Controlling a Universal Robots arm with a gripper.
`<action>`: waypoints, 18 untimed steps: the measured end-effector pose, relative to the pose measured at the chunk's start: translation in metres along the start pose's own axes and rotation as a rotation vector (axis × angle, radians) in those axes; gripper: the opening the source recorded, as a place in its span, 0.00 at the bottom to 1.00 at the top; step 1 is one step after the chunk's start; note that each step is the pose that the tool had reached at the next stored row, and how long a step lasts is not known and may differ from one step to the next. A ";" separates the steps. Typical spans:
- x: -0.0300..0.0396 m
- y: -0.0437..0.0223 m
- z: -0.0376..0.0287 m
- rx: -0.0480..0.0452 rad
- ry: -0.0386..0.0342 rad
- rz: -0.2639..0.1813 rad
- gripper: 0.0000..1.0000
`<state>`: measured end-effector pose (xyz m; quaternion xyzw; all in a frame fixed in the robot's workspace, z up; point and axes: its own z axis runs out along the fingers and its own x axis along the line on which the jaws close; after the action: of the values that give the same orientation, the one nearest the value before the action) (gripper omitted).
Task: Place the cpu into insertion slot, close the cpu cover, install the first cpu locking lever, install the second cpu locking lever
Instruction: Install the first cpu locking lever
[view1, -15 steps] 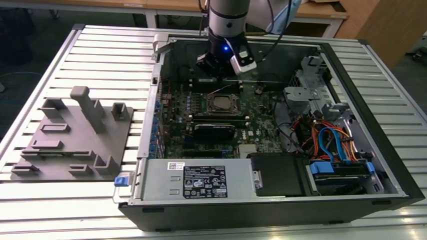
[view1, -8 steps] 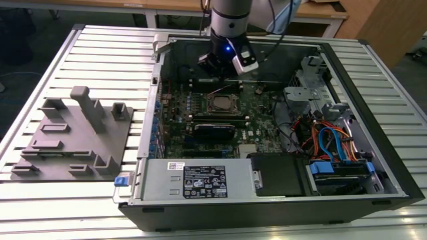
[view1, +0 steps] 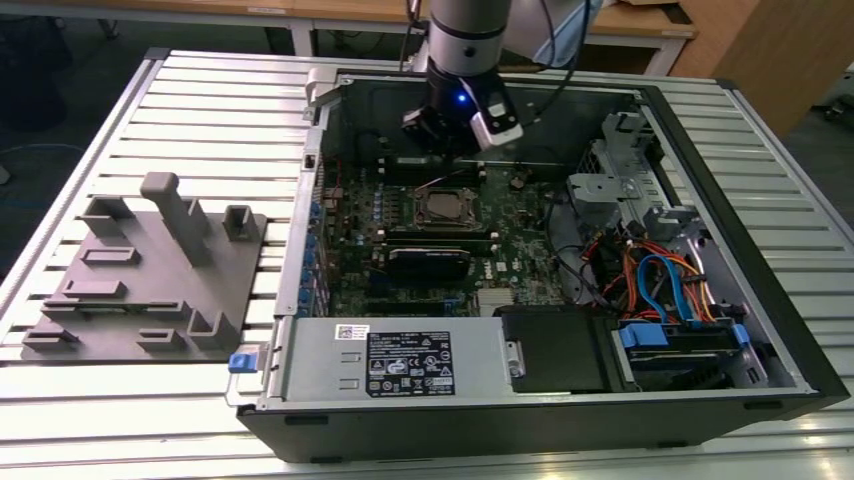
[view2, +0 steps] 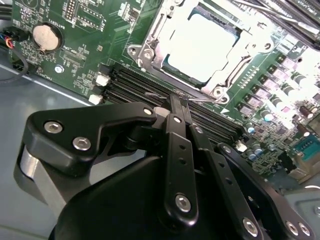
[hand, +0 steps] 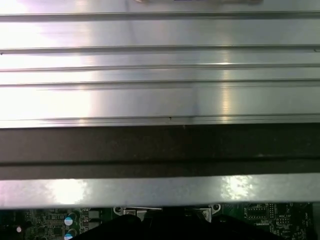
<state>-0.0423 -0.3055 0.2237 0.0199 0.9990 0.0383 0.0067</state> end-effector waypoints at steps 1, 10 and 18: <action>-0.0007 0.0001 0.0003 0.0000 0.0000 0.000 0.11; -0.0053 -0.0001 0.0057 0.0000 -0.0001 0.002 0.11; -0.0100 -0.0004 0.0121 0.0000 -0.0003 0.003 0.11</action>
<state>-0.0321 -0.3054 0.2118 0.0215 0.9990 0.0383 0.0067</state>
